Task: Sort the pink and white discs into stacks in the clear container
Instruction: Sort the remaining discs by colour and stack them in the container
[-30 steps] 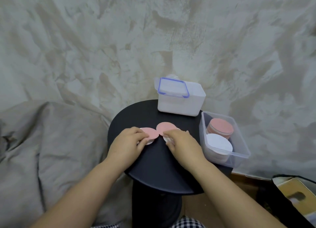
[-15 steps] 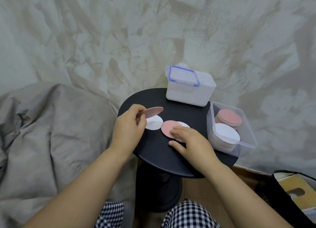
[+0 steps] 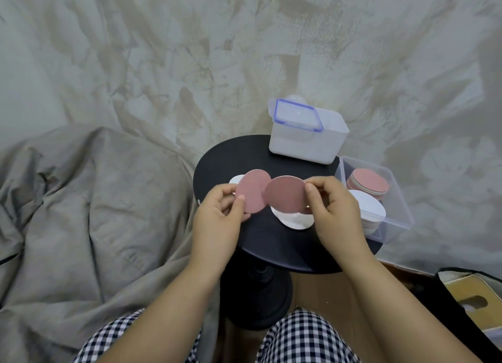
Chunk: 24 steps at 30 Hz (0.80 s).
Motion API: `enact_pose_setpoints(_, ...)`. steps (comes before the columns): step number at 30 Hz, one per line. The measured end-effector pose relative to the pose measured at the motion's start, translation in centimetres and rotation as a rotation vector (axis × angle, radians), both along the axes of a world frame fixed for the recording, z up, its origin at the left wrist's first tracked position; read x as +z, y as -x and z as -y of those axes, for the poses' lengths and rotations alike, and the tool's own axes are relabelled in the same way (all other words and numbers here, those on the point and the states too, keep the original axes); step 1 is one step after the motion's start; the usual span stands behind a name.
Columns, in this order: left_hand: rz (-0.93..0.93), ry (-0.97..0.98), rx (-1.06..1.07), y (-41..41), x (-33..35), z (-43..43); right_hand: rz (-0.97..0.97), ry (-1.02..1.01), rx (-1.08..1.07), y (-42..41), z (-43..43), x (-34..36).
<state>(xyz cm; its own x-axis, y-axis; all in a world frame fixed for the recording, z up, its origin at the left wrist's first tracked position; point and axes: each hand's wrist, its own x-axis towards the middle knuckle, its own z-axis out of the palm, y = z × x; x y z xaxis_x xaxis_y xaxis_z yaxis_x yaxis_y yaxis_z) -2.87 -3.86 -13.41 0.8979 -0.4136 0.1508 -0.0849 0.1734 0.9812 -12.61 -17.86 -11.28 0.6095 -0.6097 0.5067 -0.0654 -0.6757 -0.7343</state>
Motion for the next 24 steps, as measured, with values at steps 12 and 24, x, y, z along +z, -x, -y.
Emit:
enact_pose_setpoints(12,-0.016,0.053,0.013,1.6,0.1,-1.1,-0.115,0.007,-0.011,1.3,-1.0,-0.7)
enact_pose_setpoints(24,0.050,-0.020,0.056,1.0,-1.4,-1.9,-0.371,0.393,0.176,7.0,-0.7,-4.8)
